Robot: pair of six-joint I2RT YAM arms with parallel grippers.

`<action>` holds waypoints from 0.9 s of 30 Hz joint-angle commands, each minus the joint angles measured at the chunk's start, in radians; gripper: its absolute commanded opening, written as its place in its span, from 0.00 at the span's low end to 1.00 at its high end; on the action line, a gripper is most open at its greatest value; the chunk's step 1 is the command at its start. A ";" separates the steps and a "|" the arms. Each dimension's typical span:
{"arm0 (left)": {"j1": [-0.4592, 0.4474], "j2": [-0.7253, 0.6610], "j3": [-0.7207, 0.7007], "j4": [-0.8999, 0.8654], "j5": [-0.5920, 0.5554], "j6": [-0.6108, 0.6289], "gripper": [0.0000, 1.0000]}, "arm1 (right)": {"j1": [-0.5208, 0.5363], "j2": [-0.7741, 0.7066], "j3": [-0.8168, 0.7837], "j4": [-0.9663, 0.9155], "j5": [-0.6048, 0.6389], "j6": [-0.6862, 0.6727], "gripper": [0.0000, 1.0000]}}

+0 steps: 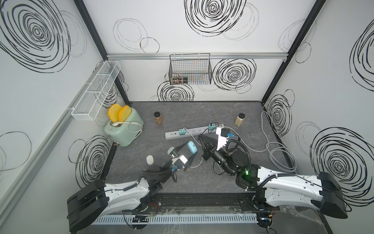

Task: Charge the bluetooth headset
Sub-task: Pick up the charging cable from the center of the board.

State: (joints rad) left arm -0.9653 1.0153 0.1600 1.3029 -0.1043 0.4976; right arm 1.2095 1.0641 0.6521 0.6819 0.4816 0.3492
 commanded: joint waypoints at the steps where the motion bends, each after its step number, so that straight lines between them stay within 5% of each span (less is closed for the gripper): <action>1: -0.017 -0.007 0.042 0.028 -0.043 0.028 0.18 | 0.027 0.013 -0.003 0.076 0.061 -0.068 0.05; 27: -0.035 0.034 0.122 -0.023 -0.079 0.039 0.16 | 0.065 0.060 -0.026 0.137 0.126 -0.151 0.04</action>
State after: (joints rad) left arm -0.9970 1.0504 0.2474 1.2194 -0.1841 0.5266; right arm 1.2697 1.1160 0.6388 0.7723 0.5926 0.2173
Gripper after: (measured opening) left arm 0.633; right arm 0.064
